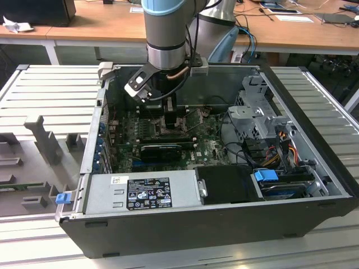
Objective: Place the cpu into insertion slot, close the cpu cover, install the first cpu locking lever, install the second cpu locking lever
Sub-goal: 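Place the cpu into insertion slot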
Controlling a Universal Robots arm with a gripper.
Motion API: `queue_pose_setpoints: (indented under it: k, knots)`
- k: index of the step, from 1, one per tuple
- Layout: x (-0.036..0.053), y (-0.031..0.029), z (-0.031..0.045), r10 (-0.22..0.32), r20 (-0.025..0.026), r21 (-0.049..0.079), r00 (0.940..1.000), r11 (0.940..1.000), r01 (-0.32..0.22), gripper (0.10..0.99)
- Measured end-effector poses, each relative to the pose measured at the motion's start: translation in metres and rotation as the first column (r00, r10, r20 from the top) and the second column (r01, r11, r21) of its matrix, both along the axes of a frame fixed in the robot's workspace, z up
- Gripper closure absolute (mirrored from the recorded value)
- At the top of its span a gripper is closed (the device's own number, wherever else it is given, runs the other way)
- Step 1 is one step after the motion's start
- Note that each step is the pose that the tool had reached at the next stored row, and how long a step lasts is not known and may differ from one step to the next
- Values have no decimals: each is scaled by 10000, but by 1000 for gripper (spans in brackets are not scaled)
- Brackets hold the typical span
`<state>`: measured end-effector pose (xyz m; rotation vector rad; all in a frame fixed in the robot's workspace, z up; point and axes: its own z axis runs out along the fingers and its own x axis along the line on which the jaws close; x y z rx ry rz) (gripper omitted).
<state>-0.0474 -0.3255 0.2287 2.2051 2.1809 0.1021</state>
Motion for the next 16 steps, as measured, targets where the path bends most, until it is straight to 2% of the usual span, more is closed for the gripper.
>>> queue_pose_setpoints:
  k: [7,16]
  knots:
    - [-12,30,-154,34,-11,0,10000,10000,-34,561]
    - [14,53,-238,-135,-11,0,9999,9999,135,561]
